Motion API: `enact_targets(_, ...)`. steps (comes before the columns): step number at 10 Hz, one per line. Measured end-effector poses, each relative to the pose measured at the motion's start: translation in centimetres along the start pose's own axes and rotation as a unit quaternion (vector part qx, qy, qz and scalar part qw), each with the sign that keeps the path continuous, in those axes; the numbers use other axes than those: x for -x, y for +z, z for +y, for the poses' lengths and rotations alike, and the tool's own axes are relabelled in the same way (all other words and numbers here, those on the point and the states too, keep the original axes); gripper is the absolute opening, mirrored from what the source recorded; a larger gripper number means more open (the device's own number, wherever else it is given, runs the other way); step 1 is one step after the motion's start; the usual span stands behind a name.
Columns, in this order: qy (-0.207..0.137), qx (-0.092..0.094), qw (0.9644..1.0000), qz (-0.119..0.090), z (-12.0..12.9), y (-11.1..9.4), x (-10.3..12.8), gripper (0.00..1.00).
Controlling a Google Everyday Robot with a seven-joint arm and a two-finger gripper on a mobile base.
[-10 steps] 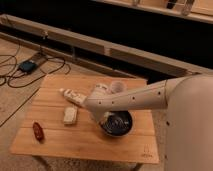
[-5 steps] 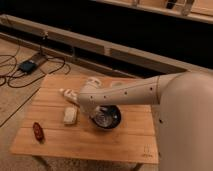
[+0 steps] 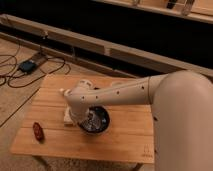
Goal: Drag the ceramic bowl in a circle
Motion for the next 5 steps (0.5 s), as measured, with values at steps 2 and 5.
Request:
enact_targets(2,0.026,-0.011,0.9994,-0.018,0.4,-0.8,2.6,0.0)
enact_targets(5,0.093,-0.012,0.9951,-0.031,3.4,-2.5,6.5,0.0)
